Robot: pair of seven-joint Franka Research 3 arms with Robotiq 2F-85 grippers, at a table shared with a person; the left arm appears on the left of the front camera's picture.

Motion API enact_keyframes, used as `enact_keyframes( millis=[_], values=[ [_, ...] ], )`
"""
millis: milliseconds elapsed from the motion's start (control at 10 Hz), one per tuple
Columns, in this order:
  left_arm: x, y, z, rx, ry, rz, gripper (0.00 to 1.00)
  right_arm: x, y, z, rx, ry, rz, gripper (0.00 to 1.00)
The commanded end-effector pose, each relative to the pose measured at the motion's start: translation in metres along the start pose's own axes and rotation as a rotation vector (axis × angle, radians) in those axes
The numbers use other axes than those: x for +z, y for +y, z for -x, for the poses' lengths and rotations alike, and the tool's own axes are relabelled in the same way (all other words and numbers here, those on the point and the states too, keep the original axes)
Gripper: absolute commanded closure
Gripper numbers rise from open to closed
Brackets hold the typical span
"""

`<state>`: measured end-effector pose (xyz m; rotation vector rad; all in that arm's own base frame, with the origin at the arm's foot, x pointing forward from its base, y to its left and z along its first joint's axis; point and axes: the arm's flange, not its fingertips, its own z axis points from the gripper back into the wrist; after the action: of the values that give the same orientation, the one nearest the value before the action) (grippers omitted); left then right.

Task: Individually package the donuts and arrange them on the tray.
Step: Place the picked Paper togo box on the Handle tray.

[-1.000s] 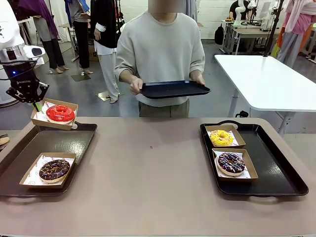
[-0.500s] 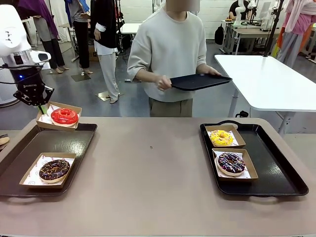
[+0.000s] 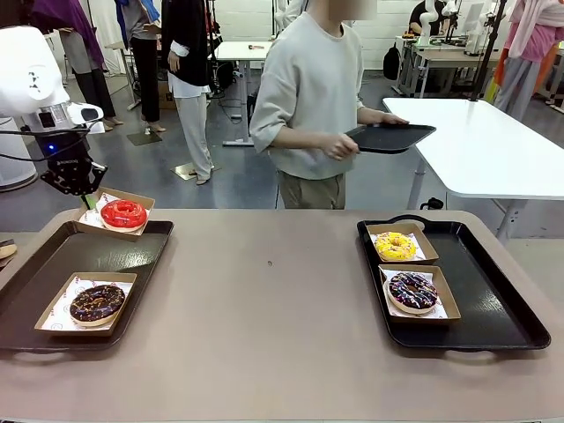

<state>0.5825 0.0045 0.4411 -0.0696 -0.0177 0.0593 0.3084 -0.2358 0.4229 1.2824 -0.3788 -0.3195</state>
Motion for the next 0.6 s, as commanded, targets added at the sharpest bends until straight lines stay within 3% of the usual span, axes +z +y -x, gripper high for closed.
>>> enact_keyframes(
  millis=[0,500],
  values=[
    [-0.008,0.005,0.002,-0.031,-0.026,0.023,0.99,-0.002,0.000,0.003,0.004,-0.017,0.002,0.00],
    [-0.038,0.004,-0.001,-0.075,-0.014,0.004,0.99,-0.002,0.000,0.003,0.004,-0.017,0.002,0.00]
  ],
)
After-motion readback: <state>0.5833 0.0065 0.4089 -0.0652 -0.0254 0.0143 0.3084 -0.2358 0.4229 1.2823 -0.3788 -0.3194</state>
